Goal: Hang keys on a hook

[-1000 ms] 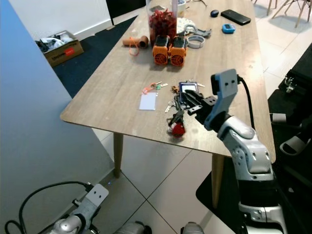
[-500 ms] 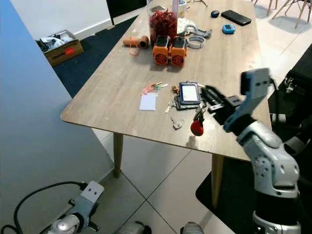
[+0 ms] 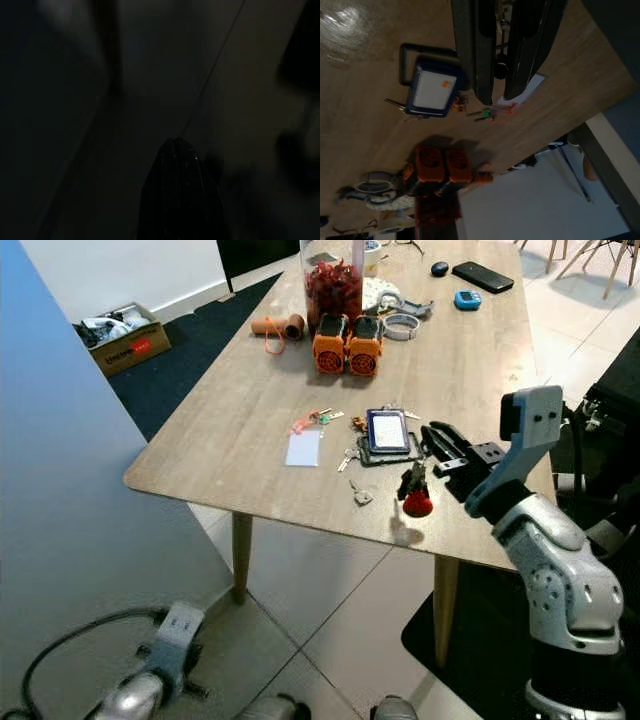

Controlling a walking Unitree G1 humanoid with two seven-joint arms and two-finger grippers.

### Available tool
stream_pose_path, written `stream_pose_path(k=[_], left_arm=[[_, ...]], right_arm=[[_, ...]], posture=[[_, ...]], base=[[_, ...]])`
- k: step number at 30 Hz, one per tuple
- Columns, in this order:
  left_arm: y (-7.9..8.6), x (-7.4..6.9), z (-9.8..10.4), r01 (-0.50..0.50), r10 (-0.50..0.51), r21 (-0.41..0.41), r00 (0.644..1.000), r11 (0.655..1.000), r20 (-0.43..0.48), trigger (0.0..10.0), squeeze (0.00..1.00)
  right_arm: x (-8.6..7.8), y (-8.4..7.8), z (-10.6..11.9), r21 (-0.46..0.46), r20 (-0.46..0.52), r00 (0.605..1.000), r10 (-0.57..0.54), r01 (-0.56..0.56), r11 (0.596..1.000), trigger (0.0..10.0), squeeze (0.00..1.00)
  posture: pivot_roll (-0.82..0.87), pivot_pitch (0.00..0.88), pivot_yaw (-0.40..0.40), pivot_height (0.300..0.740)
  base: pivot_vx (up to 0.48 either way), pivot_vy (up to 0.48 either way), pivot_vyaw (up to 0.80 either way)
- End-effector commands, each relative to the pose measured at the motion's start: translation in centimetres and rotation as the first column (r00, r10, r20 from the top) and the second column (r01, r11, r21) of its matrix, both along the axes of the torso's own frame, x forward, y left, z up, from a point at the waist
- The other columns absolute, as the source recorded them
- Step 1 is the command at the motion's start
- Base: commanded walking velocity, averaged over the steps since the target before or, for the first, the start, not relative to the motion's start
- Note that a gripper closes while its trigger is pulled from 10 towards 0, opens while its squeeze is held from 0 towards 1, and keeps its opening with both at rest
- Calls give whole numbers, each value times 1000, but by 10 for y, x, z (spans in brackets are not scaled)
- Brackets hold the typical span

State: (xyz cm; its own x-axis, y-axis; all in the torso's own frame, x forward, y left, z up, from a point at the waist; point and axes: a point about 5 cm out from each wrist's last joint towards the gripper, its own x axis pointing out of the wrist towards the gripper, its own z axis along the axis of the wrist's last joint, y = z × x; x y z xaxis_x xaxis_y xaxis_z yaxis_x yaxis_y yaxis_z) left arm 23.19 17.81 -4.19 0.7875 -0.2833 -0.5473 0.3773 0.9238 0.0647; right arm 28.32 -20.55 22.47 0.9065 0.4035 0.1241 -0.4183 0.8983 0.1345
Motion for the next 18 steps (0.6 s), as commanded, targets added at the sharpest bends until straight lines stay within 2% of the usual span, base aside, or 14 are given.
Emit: stream_pose_path(k=[1,2,3,7,18], left_arm=[[-13,7,6,47,-45,-38,998,998,45,10000,0],[-24,14,12,78,-73,-60,994,995,76,10000,0],[-30,16,12,90,-84,-69,993,994,80,10000,0],[-42,17,14,123,-116,-77,989,989,95,10000,0],[-46,17,15,218,-214,-29,973,976,88,10000,0]], right_arm=[[-2,1,5,0,16,1000,10,-10,1000,0,0],[-2,1,5,-2,15,1000,9,-9,1000,0,0],[-1,1,5,-4,14,1000,7,-7,1000,0,0],[-1,-1,5,-9,12,1000,-2,2,1000,0,0],[-2,-1,6,-16,7,1000,-4,4,1000,0,0]], posture=[[34,101,20,740],[30,98,20,740],[28,97,19,740],[23,96,18,740],[21,95,18,740]], base=[[0,0,0],[0,0,0],[0,0,0],[0,0,0],[0,0,0]])
